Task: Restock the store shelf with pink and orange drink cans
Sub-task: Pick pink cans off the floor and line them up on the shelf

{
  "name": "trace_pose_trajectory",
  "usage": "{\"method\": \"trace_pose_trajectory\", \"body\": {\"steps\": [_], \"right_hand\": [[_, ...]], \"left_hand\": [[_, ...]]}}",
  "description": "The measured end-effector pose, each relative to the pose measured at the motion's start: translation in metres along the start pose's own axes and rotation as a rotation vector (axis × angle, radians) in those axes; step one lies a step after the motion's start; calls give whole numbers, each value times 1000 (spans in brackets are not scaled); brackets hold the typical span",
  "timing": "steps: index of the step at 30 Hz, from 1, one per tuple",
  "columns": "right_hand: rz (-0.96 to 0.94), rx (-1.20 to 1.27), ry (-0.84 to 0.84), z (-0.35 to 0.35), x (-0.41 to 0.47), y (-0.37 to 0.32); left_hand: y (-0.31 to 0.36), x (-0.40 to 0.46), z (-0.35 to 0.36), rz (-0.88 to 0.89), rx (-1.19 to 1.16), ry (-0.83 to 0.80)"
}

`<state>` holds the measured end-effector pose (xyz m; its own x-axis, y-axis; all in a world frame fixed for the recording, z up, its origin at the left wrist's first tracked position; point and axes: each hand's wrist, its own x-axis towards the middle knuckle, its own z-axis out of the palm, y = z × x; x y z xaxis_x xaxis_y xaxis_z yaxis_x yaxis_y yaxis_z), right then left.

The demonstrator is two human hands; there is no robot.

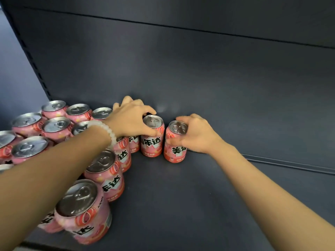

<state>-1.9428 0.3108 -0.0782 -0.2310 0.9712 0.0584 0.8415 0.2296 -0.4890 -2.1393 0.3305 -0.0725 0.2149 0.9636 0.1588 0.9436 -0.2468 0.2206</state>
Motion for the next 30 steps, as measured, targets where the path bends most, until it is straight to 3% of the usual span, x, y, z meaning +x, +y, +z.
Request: {"method": "trace_pose_trajectory", "body": {"steps": [3,12,20,25,30], "right_hand": [[-66,-84,-19,0,-1,8],[99,-129,221,22,-5,-5],[-34,-221,109,5,-27,0],[-122,-384,229,-29,-82,6],[-106,-484,291,-53,-169,31]], "left_hand": [[1,-1,2,25,44,4],[1,-1,5,-27,-42,-7],[19,-14,-7,-38,156,-126],[75,-53,-15,119,329,116],[150,-107,-3,258,281,165]]}}
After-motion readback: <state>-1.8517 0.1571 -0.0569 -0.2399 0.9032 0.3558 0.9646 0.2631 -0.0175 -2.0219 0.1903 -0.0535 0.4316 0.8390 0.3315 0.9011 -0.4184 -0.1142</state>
